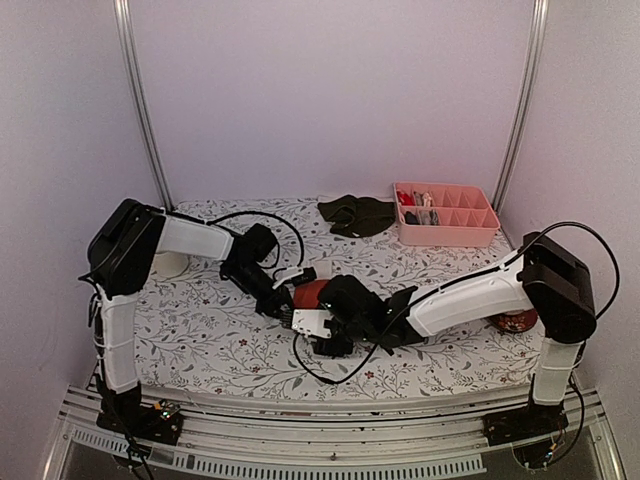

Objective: Roll the underwear
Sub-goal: Roll the underwear at the center of the board.

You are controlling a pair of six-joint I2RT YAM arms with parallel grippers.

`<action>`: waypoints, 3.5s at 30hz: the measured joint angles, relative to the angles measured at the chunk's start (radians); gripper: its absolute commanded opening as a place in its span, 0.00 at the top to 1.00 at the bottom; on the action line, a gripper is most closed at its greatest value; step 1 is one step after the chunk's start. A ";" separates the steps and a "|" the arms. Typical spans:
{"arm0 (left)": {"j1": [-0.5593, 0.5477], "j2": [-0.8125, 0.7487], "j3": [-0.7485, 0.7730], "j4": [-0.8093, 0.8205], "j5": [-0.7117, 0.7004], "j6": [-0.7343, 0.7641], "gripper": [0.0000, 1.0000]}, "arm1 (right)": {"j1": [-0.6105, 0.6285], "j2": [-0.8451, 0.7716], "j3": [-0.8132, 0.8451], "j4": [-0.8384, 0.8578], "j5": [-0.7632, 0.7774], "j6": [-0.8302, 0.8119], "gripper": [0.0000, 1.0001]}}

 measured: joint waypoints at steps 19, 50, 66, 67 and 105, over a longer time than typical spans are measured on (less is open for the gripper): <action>0.013 0.039 0.045 -0.051 0.044 -0.018 1.00 | 0.000 0.184 0.071 0.118 0.154 -0.177 0.75; 0.057 -0.358 -0.246 0.140 -0.165 0.004 0.02 | -0.115 0.195 0.224 -0.170 -0.208 0.094 0.97; -0.068 -0.731 -0.862 0.774 -0.420 0.315 0.10 | -0.239 0.273 0.388 -0.422 -0.660 0.306 0.96; -0.092 -0.736 -0.870 0.799 -0.436 0.327 0.11 | -0.245 0.287 0.399 -0.428 -0.686 0.313 0.96; -0.341 -0.332 -0.663 1.002 -0.811 0.552 0.74 | -0.266 0.338 0.467 -0.481 -0.793 0.325 0.96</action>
